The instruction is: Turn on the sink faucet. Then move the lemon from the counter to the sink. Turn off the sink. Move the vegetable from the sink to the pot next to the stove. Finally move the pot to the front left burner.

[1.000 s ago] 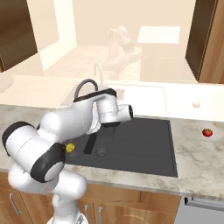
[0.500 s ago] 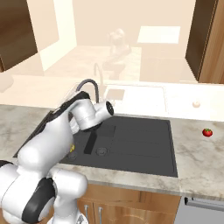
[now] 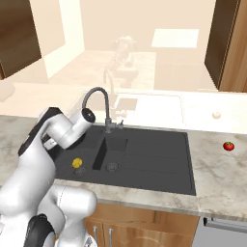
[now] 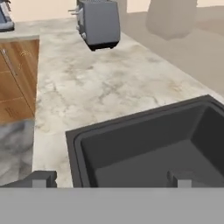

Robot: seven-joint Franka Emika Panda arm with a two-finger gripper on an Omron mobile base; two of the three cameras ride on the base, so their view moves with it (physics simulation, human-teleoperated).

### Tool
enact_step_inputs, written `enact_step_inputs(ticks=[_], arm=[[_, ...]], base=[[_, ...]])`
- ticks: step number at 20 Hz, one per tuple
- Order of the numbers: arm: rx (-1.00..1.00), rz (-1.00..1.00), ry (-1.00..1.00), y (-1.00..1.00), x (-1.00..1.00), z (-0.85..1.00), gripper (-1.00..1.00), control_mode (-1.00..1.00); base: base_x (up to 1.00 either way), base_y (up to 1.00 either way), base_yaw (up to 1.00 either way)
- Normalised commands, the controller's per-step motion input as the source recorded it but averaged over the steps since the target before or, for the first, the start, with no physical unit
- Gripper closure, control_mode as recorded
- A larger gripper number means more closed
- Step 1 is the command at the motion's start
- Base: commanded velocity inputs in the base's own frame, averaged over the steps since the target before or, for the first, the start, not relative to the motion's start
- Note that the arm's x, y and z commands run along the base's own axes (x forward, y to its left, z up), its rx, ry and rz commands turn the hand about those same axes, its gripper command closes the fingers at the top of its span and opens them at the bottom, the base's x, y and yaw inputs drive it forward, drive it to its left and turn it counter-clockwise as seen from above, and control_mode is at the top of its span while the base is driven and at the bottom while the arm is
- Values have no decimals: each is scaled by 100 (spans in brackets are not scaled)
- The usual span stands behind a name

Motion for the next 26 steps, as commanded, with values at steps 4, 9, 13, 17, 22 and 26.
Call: enact_step_inputs(ticks=[4, 9, 13, 17, 22, 26], arm=[[-13, -16, 20, 59, -1, 0, -100, -100], [-12, -17, 20, 49, 0, 0, -100, -100], [-10, -15, 17, 34, 6, 0, -100, -100], [-3, -20, 17, 8, 3, -1, -100, -100], [0, -29, 14, 0, 0, -7, -100, -100], [0, -30, 11, 0, 1, -7, -100, -100]], base=[[0, 0, 0], [0, 0, 0], [0, 0, 0], [0, 0, 0], [0, 0, 0], [0, 0, 0]])
